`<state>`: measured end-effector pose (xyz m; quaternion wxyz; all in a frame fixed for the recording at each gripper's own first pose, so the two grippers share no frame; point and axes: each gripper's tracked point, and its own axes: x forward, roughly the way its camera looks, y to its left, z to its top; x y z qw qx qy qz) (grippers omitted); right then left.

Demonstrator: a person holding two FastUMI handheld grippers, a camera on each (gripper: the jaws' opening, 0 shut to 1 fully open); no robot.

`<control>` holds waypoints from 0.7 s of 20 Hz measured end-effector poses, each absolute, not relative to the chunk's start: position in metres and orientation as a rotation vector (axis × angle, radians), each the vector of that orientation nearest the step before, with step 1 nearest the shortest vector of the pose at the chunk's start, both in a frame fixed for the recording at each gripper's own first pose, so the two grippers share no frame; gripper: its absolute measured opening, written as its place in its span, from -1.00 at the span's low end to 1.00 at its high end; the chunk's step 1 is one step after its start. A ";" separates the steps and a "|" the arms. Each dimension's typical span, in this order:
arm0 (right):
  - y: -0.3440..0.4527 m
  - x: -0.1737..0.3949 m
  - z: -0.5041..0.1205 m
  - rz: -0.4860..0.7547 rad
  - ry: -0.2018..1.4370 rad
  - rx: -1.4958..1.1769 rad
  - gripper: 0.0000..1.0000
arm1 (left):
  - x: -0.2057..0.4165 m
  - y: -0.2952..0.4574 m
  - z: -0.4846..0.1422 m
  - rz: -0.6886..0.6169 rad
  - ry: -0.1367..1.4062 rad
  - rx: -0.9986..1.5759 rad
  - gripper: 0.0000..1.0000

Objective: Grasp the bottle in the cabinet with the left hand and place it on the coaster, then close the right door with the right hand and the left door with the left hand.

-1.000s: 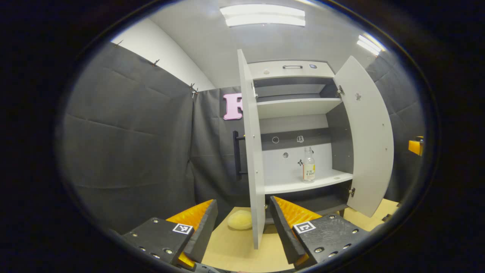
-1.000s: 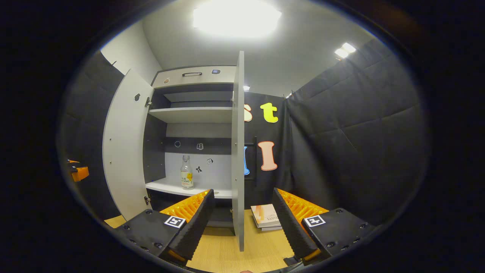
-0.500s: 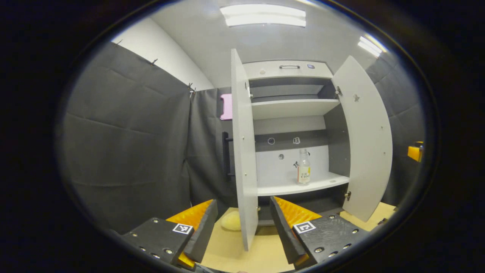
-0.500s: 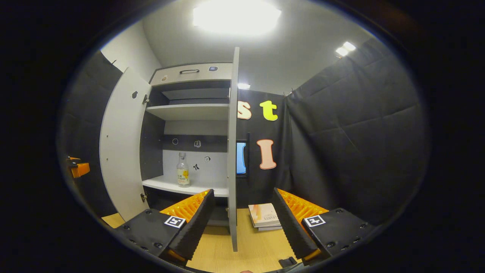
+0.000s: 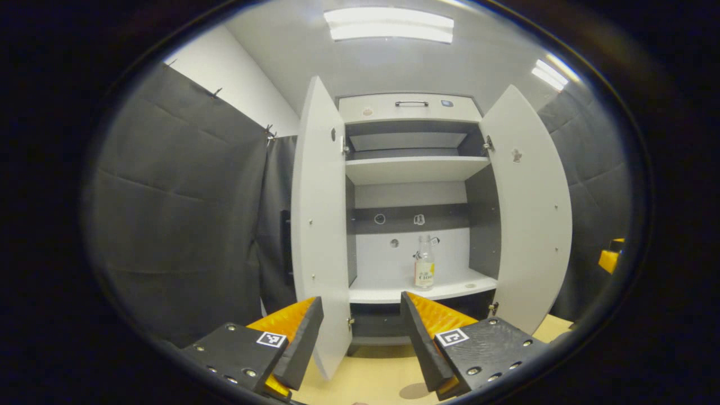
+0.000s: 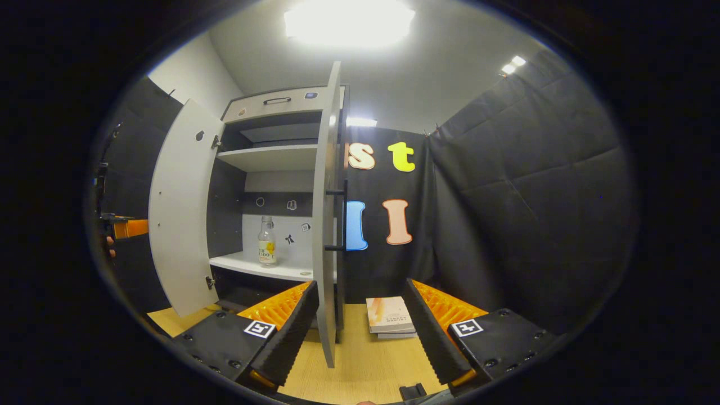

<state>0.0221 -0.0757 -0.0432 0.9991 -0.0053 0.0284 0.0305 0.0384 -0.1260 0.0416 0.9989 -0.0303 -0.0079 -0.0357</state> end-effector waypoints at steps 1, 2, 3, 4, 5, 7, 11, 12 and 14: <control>-0.079 0.021 -0.046 0.060 0.061 -0.008 0.86 | 0.042 -0.134 0.043 -0.085 -0.013 -0.061 0.65; -0.082 0.021 -0.048 0.060 0.063 -0.005 0.94 | 0.046 -0.140 0.047 -0.096 -0.013 -0.061 0.65; -0.085 0.022 -0.051 0.056 0.066 -0.005 0.86 | 0.051 -0.148 0.049 -0.109 -0.012 -0.060 0.65; -0.088 0.023 -0.055 0.052 0.072 -0.007 0.94 | 0.057 -0.154 0.052 -0.122 -0.013 -0.057 0.65; -0.091 0.024 -0.057 0.046 0.079 -0.008 0.86 | 0.063 -0.160 0.054 -0.133 -0.015 -0.052 0.61; -0.096 0.028 -0.061 0.032 0.090 -0.004 0.95 | 0.077 -0.174 0.059 -0.156 -0.020 -0.049 0.60; -0.109 0.040 -0.064 -0.019 0.091 -0.004 0.95 | 0.111 -0.200 0.062 -0.210 -0.021 -0.072 0.63; -0.111 0.043 -0.065 -0.030 0.091 -0.003 0.95 | 0.121 -0.206 0.063 -0.222 -0.019 -0.078 0.65; -0.117 0.051 -0.067 -0.055 0.089 -0.010 0.95 | 0.143 -0.215 0.066 -0.241 -0.018 -0.083 0.61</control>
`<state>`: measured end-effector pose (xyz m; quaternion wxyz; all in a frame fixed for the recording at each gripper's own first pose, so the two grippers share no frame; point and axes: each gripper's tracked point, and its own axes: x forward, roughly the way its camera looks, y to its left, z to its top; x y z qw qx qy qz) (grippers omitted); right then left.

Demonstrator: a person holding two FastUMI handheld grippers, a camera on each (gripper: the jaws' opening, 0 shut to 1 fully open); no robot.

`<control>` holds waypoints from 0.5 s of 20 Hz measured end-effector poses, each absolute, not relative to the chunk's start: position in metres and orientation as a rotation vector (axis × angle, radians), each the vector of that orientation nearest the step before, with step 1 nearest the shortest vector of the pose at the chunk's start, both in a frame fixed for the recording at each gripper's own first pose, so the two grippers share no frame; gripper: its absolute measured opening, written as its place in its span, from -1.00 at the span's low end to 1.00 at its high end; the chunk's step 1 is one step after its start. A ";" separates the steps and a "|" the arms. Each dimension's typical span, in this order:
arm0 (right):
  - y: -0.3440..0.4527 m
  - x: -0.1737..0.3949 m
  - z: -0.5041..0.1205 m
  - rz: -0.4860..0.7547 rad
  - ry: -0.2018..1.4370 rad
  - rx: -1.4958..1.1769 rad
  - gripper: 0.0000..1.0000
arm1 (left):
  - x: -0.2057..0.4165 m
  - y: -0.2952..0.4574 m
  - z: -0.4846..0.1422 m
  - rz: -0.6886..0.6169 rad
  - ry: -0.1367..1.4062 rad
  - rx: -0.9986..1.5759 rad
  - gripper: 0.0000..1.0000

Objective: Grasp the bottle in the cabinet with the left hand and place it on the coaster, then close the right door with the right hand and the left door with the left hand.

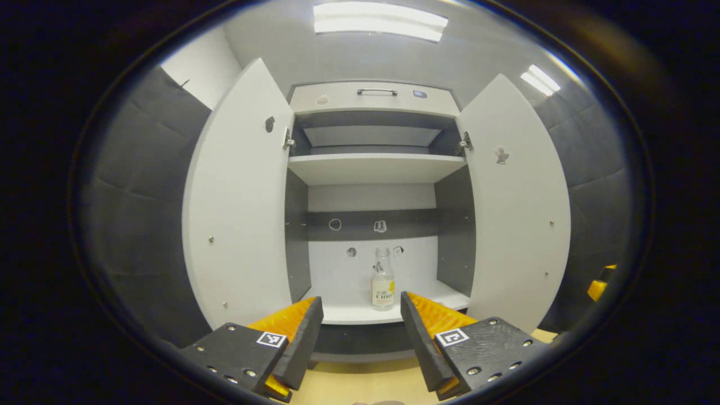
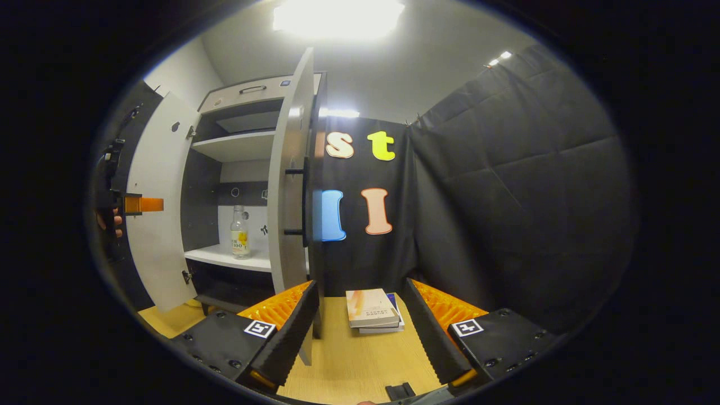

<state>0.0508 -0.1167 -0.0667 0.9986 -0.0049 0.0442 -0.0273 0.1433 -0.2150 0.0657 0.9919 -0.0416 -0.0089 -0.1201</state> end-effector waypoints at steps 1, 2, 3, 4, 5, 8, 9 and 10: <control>-0.121 0.054 -0.067 -0.070 0.090 -0.012 0.86 | 0.152 -0.220 0.065 -0.249 -0.020 -0.085 0.60; -0.124 0.056 -0.069 -0.082 0.092 -0.009 0.95 | 0.162 -0.224 0.066 -0.260 -0.020 -0.085 0.61; -0.125 0.059 -0.068 -0.093 0.090 -0.004 0.95 | 0.173 -0.230 0.066 -0.272 -0.019 -0.084 0.60; -0.128 0.061 -0.068 -0.105 0.088 -0.003 0.95 | 0.181 -0.234 0.066 -0.280 -0.017 -0.083 0.61; -0.131 0.064 -0.070 -0.120 0.089 -0.008 0.95 | 0.191 -0.239 0.066 -0.290 -0.016 -0.084 0.61; -0.140 0.072 -0.073 -0.159 0.098 -0.009 0.86 | 0.221 -0.251 0.068 -0.310 -0.018 -0.092 0.60; -0.142 0.075 -0.074 -0.170 0.102 -0.005 0.86 | 0.230 -0.254 0.068 -0.314 -0.019 -0.098 0.60; -0.145 0.078 -0.076 -0.180 0.106 -0.002 0.86 | 0.240 -0.257 0.069 -0.321 -0.017 -0.106 0.63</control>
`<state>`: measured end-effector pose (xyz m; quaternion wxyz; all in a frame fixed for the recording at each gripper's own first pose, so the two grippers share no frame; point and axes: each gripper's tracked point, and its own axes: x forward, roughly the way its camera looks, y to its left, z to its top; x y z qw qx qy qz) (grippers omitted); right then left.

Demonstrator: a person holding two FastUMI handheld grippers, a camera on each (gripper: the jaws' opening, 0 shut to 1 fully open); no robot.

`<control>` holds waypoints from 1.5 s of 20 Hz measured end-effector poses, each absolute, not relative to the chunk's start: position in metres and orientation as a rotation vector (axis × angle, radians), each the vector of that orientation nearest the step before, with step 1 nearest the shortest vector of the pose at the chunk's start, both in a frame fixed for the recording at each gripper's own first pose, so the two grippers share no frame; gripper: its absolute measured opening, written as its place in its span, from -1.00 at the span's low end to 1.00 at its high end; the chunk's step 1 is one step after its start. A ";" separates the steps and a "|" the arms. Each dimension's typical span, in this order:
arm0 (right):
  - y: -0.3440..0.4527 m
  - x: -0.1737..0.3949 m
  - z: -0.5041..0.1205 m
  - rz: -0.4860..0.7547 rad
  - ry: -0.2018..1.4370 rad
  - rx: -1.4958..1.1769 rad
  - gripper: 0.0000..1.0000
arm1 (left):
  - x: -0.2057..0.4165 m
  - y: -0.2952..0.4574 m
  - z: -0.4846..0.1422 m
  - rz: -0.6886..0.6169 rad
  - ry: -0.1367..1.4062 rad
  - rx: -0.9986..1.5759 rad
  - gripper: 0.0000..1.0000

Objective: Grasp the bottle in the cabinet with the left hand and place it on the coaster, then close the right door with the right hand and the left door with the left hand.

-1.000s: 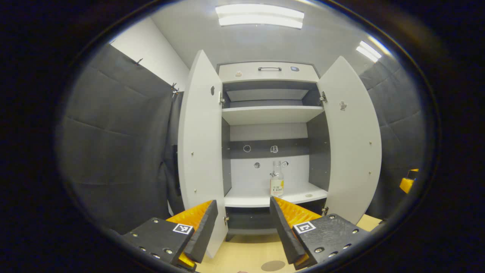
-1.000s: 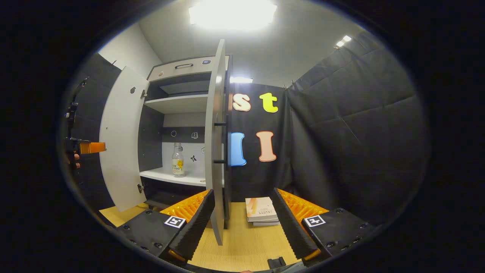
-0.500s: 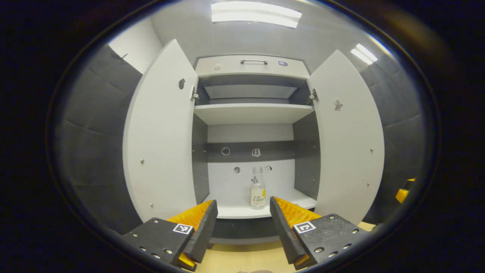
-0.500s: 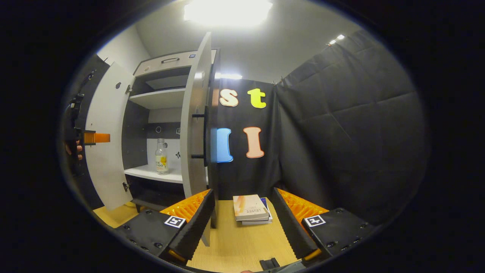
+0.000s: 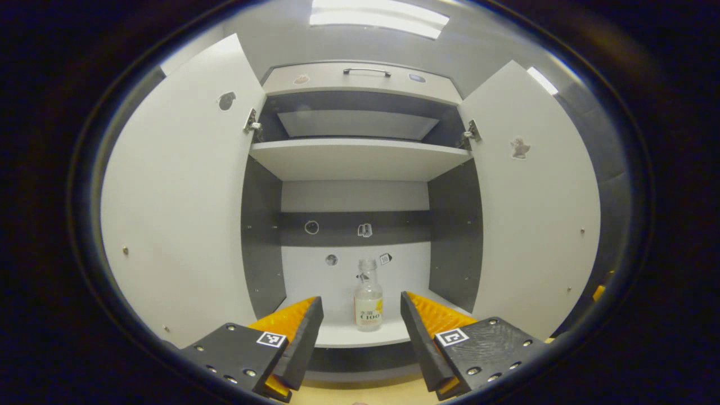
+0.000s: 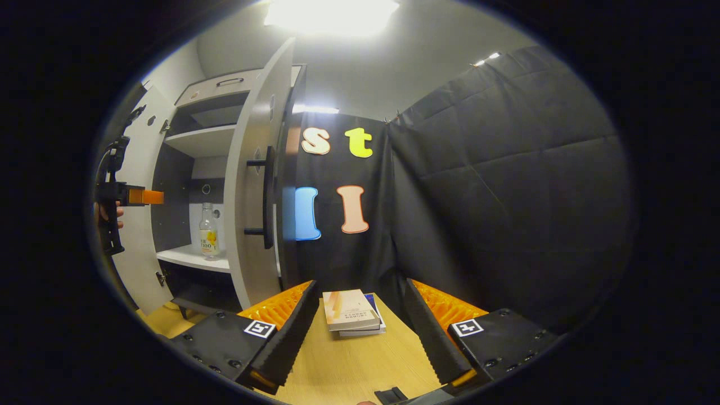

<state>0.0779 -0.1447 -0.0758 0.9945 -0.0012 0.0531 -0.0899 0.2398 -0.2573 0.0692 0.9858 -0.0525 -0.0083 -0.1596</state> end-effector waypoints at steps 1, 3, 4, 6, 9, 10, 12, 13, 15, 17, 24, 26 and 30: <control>-0.146 0.080 -0.077 -0.191 0.110 -0.003 0.95 | 0.249 -0.262 0.068 -0.328 -0.015 -0.113 0.63; -0.150 0.084 -0.076 -0.214 0.110 -0.010 0.95 | 0.267 -0.269 0.067 -0.341 -0.012 -0.118 0.63; -0.151 0.086 -0.076 -0.224 0.110 -0.014 0.95 | 0.275 -0.273 0.066 -0.347 -0.010 -0.115 0.61; -0.155 0.091 -0.077 -0.248 0.111 -0.019 0.95 | 0.292 -0.280 0.064 -0.359 -0.007 -0.109 0.61; -0.157 0.095 -0.077 -0.283 0.111 -0.018 0.86 | 0.317 -0.291 0.056 -0.379 0.006 -0.118 0.63; -0.158 0.095 -0.078 -0.294 0.113 -0.021 0.86 | 0.325 -0.295 0.053 -0.386 0.013 -0.120 0.63; -0.158 0.098 -0.080 -0.314 0.117 -0.028 0.95 | 0.340 -0.302 0.046 -0.398 0.025 -0.117 0.63; -0.158 0.099 -0.080 -0.325 0.120 -0.031 0.95 | 0.349 -0.306 0.043 -0.399 0.028 -0.114 0.63; -0.158 0.099 -0.082 -0.343 0.126 -0.031 0.86 | 0.365 -0.311 0.039 -0.405 0.031 -0.111 0.58; -0.159 0.100 -0.083 -0.367 0.132 -0.033 0.95 | 0.379 -0.315 0.036 -0.410 0.031 -0.109 0.61; -0.159 0.101 -0.086 -0.424 0.143 -0.049 0.95 | 0.426 -0.335 0.027 -0.430 0.040 -0.106 0.61; -0.157 0.100 -0.087 -0.432 0.147 -0.053 0.95 | 0.435 -0.341 0.022 -0.433 0.055 -0.106 0.60; -0.157 0.099 -0.092 -0.427 0.158 -0.043 0.86 | 0.450 -0.343 0.020 -0.422 0.050 -0.102 0.63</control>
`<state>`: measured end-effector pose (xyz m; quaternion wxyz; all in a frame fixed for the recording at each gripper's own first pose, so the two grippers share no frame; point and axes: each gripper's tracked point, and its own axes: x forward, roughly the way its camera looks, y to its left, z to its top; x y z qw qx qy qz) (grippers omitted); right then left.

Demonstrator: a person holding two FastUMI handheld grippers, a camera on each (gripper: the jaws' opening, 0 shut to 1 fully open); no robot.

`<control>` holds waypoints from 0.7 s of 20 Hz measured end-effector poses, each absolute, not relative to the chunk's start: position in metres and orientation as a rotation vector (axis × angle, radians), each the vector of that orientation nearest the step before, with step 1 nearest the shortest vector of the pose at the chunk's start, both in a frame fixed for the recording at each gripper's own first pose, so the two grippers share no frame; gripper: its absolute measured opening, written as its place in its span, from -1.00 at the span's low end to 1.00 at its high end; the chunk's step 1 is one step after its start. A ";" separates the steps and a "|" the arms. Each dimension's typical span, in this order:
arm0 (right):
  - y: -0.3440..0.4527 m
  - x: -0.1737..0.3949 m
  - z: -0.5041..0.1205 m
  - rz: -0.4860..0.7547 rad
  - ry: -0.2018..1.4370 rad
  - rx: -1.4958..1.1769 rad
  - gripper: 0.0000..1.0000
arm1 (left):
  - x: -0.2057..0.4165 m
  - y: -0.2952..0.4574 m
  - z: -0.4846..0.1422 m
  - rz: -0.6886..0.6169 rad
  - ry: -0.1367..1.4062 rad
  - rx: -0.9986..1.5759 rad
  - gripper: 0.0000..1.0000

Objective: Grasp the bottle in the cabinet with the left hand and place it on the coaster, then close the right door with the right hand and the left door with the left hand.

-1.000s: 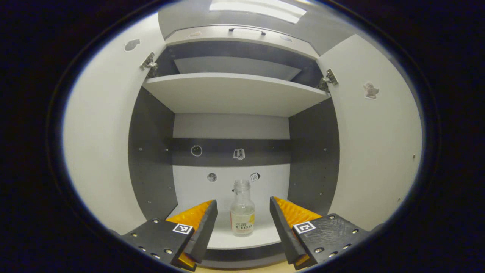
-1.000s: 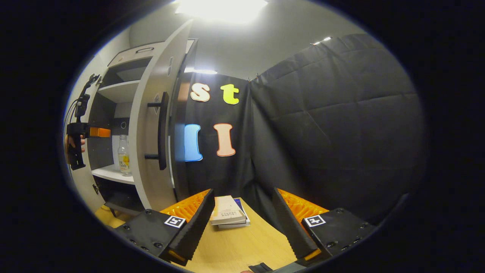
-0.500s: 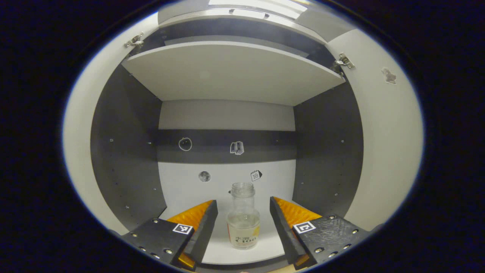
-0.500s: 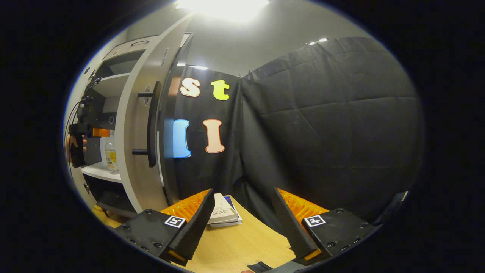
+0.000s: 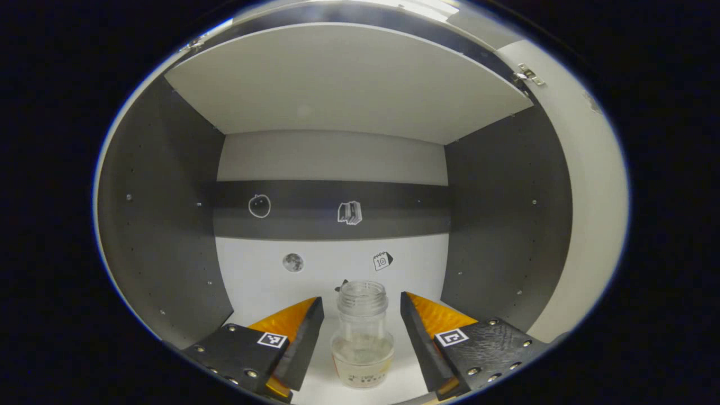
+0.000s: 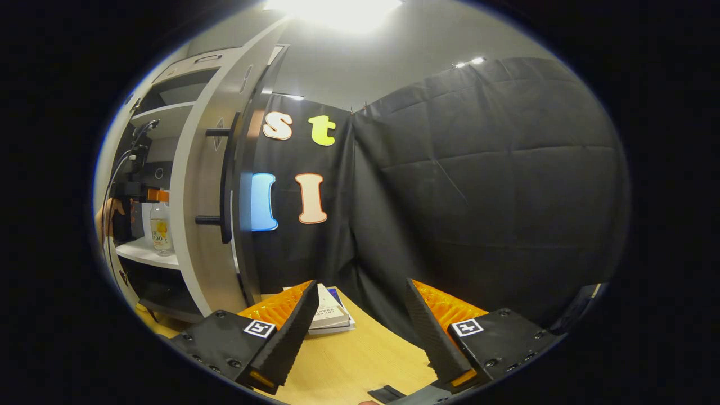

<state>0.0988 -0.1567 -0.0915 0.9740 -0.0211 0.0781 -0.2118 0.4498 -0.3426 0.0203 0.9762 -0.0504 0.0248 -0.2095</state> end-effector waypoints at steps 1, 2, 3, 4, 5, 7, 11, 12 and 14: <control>-0.155 0.099 -0.092 -0.424 0.161 -0.041 0.86 | 0.455 -0.342 0.020 -0.414 0.047 -0.102 0.46; -0.154 0.099 -0.093 -0.418 0.164 -0.040 0.86 | 0.456 -0.343 0.017 -0.411 0.053 -0.095 0.28; -0.154 0.100 -0.094 -0.412 0.167 -0.040 0.86 | 0.455 -0.344 0.013 -0.422 0.069 -0.089 0.11; -0.154 0.100 -0.094 -0.406 0.167 -0.041 0.86 | 0.455 -0.345 0.011 -0.421 0.076 -0.088 -0.07; -0.154 0.100 -0.094 -0.400 0.165 -0.042 0.95 | 0.455 -0.346 0.013 -0.429 0.074 -0.089 -0.20; -0.152 0.097 -0.091 -0.385 0.160 -0.042 0.95 | 0.448 -0.345 0.013 -0.438 0.084 -0.084 -0.19; -0.151 0.090 -0.088 -0.353 0.148 -0.042 0.87 | 0.424 -0.333 0.028 -0.434 0.060 -0.089 -0.20; -0.151 0.088 -0.088 -0.344 0.146 -0.039 0.95 | 0.417 -0.331 0.032 -0.431 0.051 -0.090 -0.20; -0.151 0.084 -0.088 -0.325 0.145 -0.033 0.87 | 0.403 -0.325 0.039 -0.426 0.044 -0.088 -0.21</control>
